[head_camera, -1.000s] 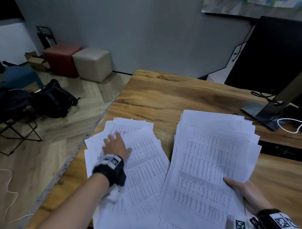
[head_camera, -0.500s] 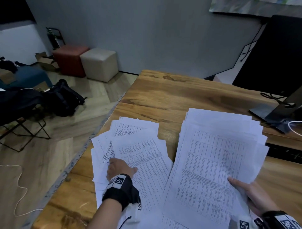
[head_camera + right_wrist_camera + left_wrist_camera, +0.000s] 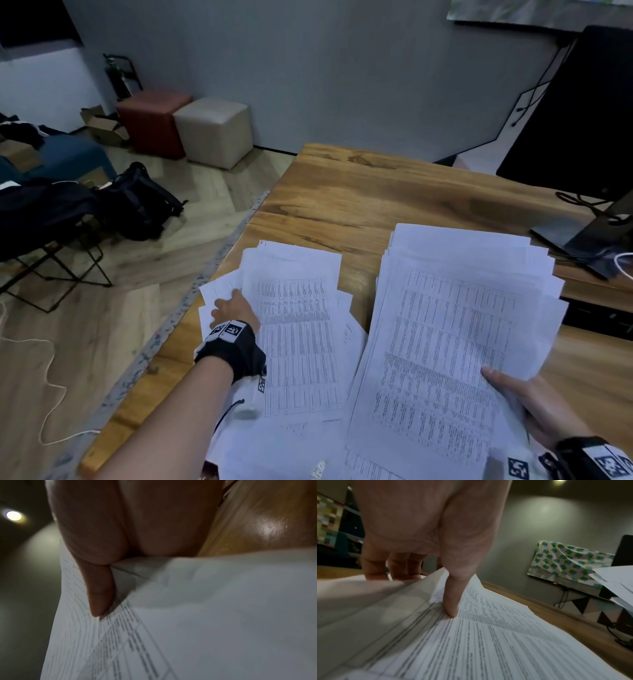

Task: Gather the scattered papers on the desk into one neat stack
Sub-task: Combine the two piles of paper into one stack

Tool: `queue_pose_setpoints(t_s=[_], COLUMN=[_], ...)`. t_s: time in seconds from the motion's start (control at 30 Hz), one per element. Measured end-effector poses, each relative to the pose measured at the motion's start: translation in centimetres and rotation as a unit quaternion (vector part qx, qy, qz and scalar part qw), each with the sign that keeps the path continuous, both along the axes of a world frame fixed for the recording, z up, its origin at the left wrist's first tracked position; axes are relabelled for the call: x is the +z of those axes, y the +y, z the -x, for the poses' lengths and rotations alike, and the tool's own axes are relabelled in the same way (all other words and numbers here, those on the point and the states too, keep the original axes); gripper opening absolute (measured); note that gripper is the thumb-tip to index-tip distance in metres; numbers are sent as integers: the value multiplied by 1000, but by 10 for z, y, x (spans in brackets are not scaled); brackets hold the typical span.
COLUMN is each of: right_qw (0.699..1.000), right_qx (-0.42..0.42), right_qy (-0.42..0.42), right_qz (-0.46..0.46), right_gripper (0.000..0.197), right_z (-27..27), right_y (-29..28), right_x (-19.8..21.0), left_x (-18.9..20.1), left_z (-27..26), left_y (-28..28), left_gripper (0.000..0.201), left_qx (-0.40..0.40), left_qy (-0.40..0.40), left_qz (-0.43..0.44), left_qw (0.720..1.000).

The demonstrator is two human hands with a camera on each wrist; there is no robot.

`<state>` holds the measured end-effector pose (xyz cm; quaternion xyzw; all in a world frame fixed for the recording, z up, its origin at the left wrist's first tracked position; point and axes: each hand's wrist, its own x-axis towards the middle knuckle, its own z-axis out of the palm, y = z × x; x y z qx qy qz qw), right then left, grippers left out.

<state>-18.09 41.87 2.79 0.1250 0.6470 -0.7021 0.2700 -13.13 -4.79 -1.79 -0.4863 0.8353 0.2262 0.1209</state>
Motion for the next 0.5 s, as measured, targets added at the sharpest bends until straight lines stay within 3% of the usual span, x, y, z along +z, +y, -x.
queue_pose_setpoints(t_s=[0.1, 0.27, 0.37, 0.5], right_qw=[1000, 1000, 1000, 1000], right_qx=[11, 17, 11, 8], right_qy=[6, 15, 12, 11], right_qz=[-6, 1, 6, -2], right_gripper=[42, 51, 42, 33], right_z=[1, 3, 3, 2], right_y=[-3, -8, -11, -19], right_x=[-1, 0, 2, 5], left_x=[-6, -5, 19, 75], left_z=[1, -13, -20, -26], left_y=[-4, -3, 3, 13], left_gripper=[81, 27, 18, 22], left_qx=[31, -22, -51, -163], left_qy=[42, 113, 188, 259], left_qz=[-15, 30, 2, -33], left_qw=[999, 993, 981, 952])
